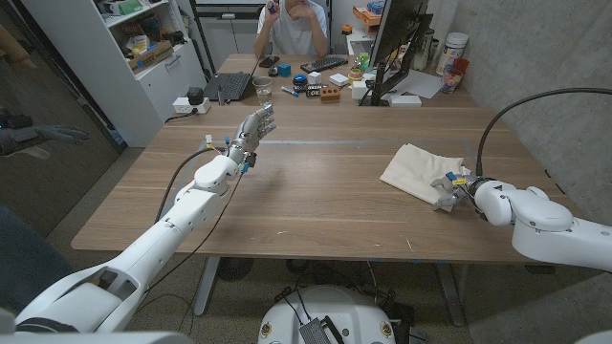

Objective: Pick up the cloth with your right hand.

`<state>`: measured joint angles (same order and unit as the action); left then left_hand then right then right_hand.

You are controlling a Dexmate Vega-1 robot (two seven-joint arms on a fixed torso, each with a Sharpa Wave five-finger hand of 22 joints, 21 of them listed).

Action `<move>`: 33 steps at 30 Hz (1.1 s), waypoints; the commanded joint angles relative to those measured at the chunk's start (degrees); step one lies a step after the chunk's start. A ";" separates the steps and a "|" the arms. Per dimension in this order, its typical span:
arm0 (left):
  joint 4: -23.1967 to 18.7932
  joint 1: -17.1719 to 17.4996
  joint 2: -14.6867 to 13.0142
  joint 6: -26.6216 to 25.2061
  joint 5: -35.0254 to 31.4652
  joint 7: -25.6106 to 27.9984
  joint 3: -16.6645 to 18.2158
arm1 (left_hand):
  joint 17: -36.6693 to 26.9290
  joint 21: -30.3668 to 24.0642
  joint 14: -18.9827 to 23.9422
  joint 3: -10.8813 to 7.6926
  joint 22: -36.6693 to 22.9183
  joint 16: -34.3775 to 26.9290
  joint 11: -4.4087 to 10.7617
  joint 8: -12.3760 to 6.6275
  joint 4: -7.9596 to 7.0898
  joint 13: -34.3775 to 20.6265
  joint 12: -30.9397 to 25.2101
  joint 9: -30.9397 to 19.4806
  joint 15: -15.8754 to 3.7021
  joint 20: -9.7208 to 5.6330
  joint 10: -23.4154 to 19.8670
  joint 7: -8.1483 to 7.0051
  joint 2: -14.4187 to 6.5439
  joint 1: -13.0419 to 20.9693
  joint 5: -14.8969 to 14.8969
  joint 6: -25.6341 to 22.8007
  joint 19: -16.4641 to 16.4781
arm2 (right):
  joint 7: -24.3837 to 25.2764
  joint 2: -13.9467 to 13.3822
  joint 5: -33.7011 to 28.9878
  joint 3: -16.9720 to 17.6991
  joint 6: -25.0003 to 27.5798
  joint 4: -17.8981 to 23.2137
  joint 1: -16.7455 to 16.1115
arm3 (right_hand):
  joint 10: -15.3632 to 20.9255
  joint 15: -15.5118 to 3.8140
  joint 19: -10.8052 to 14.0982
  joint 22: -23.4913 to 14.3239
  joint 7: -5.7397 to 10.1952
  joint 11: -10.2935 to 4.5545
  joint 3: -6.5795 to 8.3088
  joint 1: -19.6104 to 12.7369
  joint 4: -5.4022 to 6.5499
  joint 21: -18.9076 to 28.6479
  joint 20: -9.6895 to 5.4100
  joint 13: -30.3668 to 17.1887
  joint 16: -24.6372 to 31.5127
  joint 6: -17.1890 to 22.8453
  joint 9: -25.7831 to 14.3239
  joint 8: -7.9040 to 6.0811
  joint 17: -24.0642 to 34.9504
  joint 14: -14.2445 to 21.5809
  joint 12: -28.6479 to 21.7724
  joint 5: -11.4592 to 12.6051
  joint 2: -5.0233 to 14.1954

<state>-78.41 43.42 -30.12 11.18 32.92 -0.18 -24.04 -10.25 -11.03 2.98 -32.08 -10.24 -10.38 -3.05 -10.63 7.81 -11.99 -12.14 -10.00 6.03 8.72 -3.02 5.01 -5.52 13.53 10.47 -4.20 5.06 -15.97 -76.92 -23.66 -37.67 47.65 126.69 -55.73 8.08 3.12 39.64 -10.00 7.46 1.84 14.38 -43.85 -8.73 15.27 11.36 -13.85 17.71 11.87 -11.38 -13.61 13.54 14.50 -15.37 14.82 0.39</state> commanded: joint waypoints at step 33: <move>-0.47 0.70 -0.12 0.27 0.31 0.57 0.42 | -0.18 -0.39 -0.16 -0.21 -0.18 -0.33 0.08 -0.02 -0.02 -0.12 -0.21 -0.29 -0.29 0.42 0.23 -0.07 -0.16 0.12 0.45 0.08 0.00 | 11.55 2.20 -2.66 1.66 0.87 -0.37 -4.84 | 22.64 -11.12 16.74 -2.00 2.42 -6.92 0.35 -19.59 -1.19 6.90 -14.94 -9.14 19.09 27.81 -6.70 -10.96 15.77 22.04 -13.47 -3.39 5.89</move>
<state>-78.15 43.66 -29.95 11.78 33.14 -0.07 -23.88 -10.25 -11.03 2.98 -32.08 -10.24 -10.38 -3.06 -10.63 7.81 -12.00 -12.14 -10.00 6.03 8.71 -3.03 5.01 -5.52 13.53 10.47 -4.20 5.07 -7.47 -75.54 -25.65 -36.61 49.25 126.75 -59.40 28.99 -3.29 55.72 -11.61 9.94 -5.24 14.37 -61.57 -9.46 21.33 -2.59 -22.25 35.54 38.21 -17.53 -23.80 27.92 35.07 -27.61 11.64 5.98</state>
